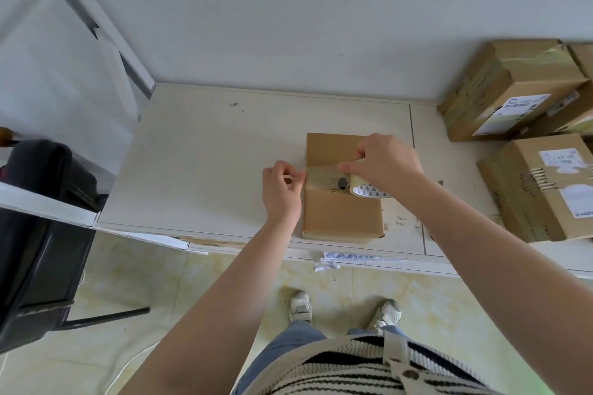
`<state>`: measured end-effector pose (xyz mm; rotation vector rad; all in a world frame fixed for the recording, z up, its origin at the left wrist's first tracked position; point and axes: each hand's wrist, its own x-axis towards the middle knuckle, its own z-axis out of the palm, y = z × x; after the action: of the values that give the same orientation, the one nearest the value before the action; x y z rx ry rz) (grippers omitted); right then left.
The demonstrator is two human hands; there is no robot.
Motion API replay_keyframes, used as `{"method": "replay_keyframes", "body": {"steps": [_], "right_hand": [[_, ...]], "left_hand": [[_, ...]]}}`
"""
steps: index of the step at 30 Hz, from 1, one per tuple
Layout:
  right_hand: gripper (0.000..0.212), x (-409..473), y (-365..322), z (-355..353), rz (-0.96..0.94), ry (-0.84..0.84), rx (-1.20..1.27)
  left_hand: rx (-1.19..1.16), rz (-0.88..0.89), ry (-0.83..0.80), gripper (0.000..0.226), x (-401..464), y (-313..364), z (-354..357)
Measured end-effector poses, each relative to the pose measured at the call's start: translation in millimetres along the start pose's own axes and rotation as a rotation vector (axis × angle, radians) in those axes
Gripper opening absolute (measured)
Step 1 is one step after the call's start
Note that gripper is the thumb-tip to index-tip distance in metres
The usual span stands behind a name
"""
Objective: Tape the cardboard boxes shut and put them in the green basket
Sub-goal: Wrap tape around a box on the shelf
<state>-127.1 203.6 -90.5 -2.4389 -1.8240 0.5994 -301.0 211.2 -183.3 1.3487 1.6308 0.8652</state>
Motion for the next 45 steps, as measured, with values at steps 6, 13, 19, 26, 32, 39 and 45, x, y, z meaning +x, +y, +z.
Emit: {"method": "replay_keyframes", "body": {"steps": [6, 13, 19, 26, 32, 39, 45], "right_hand": [[0.046, 1.3, 1.9, 1.3, 0.008, 0.018, -0.002], [0.054, 2.6, 5.9, 1.8, -0.040, -0.013, 0.033], [0.053, -5.7, 68.3, -16.1, 0.009, 0.008, -0.087], [0.051, 3.4, 91.2, 21.3, 0.069, -0.053, 0.095], [0.049, 11.7, 103.2, 39.8, 0.090, -0.121, 0.259], [0.073, 9.2, 107.5, 51.2, 0.048, -0.194, 0.343], [0.086, 15.7, 109.0, 44.4, 0.058, -0.260, 0.335]], "left_hand": [[0.565, 0.304, -0.003, 0.029, -2.7, -10.9, 3.2], [0.868, 0.370, -0.066, 0.049, 4.6, -7.6, -2.3], [0.942, 0.360, -0.085, 0.051, 4.7, -5.7, -0.4], [0.938, 0.364, -0.110, 0.050, 5.9, -8.3, -2.3], [0.807, 0.331, -0.215, 0.044, 7.4, -7.1, -3.9], [0.820, 0.311, -0.274, 0.050, 7.3, -3.1, -6.6], [0.712, 0.309, -0.368, 0.053, -2.1, -6.6, -13.9]]}}
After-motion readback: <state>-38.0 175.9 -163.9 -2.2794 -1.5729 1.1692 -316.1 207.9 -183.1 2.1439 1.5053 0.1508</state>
